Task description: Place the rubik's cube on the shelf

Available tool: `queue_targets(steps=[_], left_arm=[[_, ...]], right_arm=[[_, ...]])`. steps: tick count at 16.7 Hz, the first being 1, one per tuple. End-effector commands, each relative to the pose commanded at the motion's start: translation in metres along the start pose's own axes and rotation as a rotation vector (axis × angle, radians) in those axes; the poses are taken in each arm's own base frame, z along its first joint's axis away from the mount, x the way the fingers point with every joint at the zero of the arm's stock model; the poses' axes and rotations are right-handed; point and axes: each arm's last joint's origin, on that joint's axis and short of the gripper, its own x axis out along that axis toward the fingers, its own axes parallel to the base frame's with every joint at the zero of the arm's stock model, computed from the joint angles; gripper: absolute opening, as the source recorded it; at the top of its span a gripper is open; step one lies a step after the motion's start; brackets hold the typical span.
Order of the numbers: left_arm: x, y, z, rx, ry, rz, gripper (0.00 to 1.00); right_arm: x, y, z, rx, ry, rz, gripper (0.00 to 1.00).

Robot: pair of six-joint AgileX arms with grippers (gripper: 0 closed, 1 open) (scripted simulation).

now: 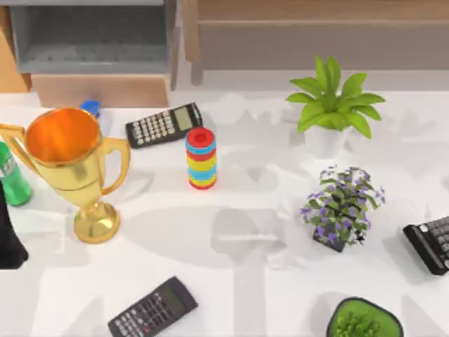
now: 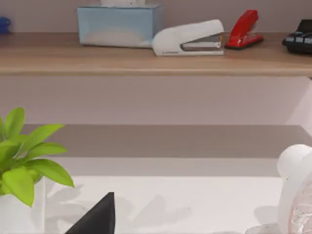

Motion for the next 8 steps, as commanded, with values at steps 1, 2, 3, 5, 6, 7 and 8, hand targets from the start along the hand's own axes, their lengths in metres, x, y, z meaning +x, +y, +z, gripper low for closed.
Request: queue_targets(steps=[1, 2, 3, 5, 6, 7, 8], left_arm=[[0.000, 0.000, 0.000, 0.000, 0.000, 0.000, 1.00], [0.000, 0.000, 0.000, 0.000, 0.000, 0.000, 1.00], [0.000, 0.000, 0.002, 0.008, -0.001, 0.001, 1.00], [0.002, 0.002, 0.010, 0.052, -0.008, 0.006, 1.00], [0.004, 0.003, 0.017, 0.085, -0.012, 0.010, 1.00], [0.007, 0.004, 0.024, 0.126, -0.016, 0.014, 1.00], [0.011, 0.006, 0.033, 0.174, -0.018, 0.018, 1.00]], right_arm=[[0.000, 0.000, 0.000, 0.000, 0.000, 0.000, 1.00], [0.000, 0.000, 0.000, 0.000, 0.000, 0.000, 1.00], [0.000, 0.000, 0.000, 0.000, 0.000, 0.000, 1.00], [0.000, 0.000, 0.000, 0.000, 0.000, 0.000, 1.00], [0.000, 0.000, 0.000, 0.000, 0.000, 0.000, 1.00], [0.000, 0.000, 0.000, 0.000, 0.000, 0.000, 1.00], [0.000, 0.000, 0.000, 0.000, 0.000, 0.000, 1.00]])
